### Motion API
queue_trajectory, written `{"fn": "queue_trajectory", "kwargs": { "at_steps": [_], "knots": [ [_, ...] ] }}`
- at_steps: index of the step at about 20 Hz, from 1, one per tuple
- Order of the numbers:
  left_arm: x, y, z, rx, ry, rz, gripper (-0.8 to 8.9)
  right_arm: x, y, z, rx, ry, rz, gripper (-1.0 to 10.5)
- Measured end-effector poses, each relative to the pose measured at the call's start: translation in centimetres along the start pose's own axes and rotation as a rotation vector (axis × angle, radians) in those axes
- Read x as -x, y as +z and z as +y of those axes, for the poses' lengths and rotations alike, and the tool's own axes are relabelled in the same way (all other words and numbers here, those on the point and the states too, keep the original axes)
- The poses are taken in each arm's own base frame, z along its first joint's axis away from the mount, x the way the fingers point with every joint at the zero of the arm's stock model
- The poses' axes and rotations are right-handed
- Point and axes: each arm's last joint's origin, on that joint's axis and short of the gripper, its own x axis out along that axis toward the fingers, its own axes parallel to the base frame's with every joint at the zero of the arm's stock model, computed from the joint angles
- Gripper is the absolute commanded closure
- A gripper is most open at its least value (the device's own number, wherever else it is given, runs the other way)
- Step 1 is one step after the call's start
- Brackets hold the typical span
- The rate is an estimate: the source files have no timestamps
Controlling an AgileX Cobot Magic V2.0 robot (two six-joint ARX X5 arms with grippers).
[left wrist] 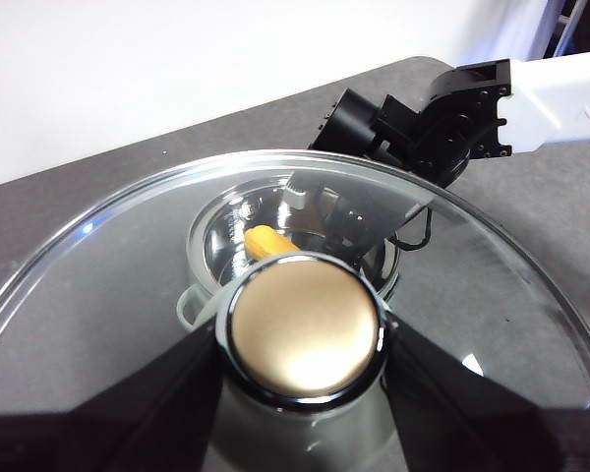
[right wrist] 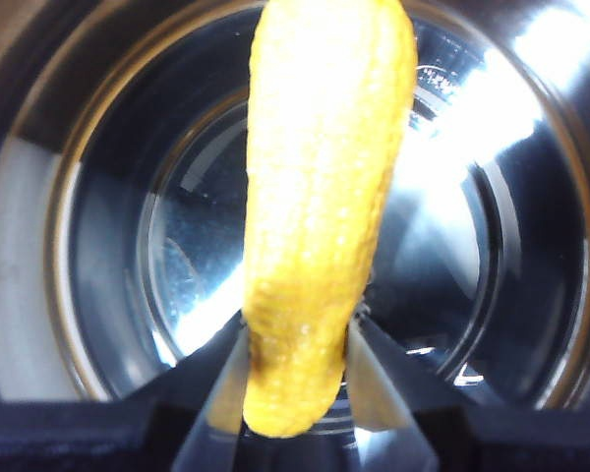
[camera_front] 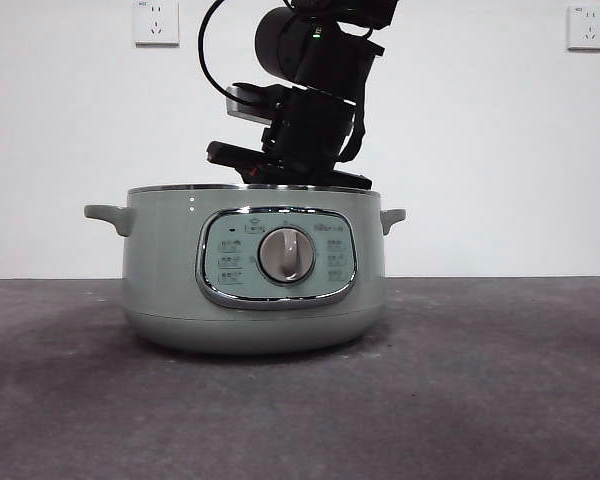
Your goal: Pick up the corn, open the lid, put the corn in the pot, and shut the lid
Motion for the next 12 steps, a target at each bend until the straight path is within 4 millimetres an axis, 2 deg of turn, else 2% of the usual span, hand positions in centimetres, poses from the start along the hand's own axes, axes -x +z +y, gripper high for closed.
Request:
{"fn": "queue_trajectory", "kwargs": {
  "at_steps": [2,5,7,9,12],
  "knots": [
    [0.0,0.0,0.0,0.0,-0.005,0.0,8.21,0.0,0.0,0.0,0.0,-0.001,0.001,4.9],
    [0.0,0.0,0.0,0.0,-0.005,0.0,8.21,0.3,0.1,0.3,0.008,-0.004,0.007,4.6],
    [0.0,0.0,0.0,0.0,-0.005,0.0,8.21,1.8,1.0,0.4,0.012,-0.008,-0.034,4.7],
    [0.0,0.0,0.0,0.0,-0.005,0.0,8.21,6.0,2.3,0.6,0.015,-0.033,-0.112,4.7],
    [-0.5,0.3,0.1,-0.001,-0.005,0.003,8.21,15.1,3.2,0.9,0.012,-0.088,-0.275,4.7]
  ]
}}
